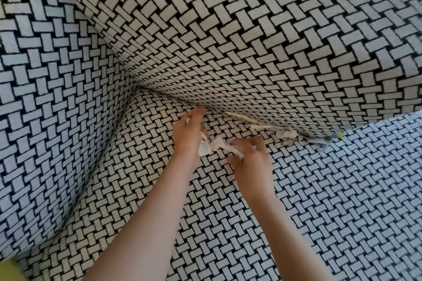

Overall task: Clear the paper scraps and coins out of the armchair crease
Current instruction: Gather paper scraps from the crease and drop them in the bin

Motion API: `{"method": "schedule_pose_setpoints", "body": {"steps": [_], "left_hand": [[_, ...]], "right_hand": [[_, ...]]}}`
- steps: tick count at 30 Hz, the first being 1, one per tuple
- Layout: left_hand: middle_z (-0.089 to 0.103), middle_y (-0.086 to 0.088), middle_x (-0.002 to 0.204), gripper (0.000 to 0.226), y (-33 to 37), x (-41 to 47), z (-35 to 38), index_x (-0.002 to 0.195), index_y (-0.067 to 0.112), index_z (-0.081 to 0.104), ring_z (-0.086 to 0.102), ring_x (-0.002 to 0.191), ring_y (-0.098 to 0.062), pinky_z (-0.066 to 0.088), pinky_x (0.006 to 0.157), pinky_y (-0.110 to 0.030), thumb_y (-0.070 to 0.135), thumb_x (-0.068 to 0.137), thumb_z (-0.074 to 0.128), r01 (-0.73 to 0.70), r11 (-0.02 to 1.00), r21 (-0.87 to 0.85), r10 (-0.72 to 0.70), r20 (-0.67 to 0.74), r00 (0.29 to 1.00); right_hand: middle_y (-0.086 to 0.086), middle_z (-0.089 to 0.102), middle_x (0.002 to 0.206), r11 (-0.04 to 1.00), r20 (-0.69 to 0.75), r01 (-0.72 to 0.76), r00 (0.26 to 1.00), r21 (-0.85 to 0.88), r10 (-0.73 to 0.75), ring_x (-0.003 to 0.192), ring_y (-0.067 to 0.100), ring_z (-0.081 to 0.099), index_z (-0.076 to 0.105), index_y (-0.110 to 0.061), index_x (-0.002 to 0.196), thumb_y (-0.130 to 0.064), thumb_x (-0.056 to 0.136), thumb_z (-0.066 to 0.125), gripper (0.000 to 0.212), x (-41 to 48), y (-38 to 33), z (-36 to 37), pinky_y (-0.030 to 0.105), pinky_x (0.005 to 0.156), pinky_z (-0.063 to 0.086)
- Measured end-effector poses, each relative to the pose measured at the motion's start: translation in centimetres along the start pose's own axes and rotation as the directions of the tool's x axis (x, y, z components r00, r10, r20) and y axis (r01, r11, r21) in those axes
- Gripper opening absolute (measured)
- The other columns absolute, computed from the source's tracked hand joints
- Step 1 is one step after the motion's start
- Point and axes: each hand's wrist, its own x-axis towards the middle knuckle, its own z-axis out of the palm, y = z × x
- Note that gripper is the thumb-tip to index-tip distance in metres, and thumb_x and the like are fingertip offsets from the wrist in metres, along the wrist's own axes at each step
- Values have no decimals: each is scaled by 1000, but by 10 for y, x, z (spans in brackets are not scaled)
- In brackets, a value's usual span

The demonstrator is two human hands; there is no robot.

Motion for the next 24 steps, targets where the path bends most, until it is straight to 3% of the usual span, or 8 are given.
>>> {"method": "schedule_pose_setpoints", "body": {"steps": [3,6,12,13,15,18,20,24], "left_hand": [[53,-1,68,10,0,-6,1,77,17,61,50,59,-12,40,53,-23,18,87,59,66,993,-99,-61,52,997],[59,-6,82,9,0,-6,-2,81,18,62,53,65,-14,44,55,-25,21,88,58,84,990,-115,-75,80,994],[57,4,58,25,3,-6,-16,75,19,61,55,57,-11,43,57,-23,38,88,51,259,956,-136,-222,235,946],[59,5,55,27,3,-7,-18,72,19,60,56,55,-10,43,58,-23,39,87,52,290,946,-144,-244,269,932],[58,6,50,28,3,-6,-20,67,18,56,56,47,-8,42,55,-21,39,86,54,316,940,-127,-263,320,910],[60,5,54,20,1,0,-23,71,19,58,58,48,-7,44,50,-15,32,86,58,299,950,-86,-266,274,924],[62,2,60,12,0,7,-22,76,20,58,61,54,-9,47,51,-16,27,86,60,252,960,-124,-226,193,955],[65,-6,73,10,7,14,-14,79,21,59,59,62,-14,48,55,-20,26,81,67,171,985,15,-171,85,982]], "right_hand": [[3,63,99,994,-41,-3,999,109,7,72,8,49,67,-10,104,-6,89,55,20,6,-7,7,9,56,33],[-9,61,72,937,-53,-33,997,349,55,61,3,51,70,-12,96,-9,87,59,14,8,-22,6,9,51,36],[-7,66,81,712,58,-110,994,694,97,76,6,62,69,-17,96,-8,86,61,16,8,-61,10,22,72,53],[-6,67,83,723,32,-110,992,682,121,82,10,64,68,-19,93,-8,86,60,15,11,-65,12,27,76,54],[0,68,84,890,-94,-7,994,456,56,85,16,61,68,-16,91,-7,86,57,15,15,-70,16,33,74,52],[9,69,85,961,-216,265,946,76,-244,85,25,53,70,-5,88,1,82,53,19,19,-68,18,30,73,46],[9,64,109,935,-152,341,933,92,-326,103,27,49,71,-6,96,-4,82,53,23,19,-62,16,30,84,40],[7,47,135,954,-203,216,964,210,-174,125,19,40,58,-8,123,-20,87,48,39,24,-44,7,22,96,32]]}}
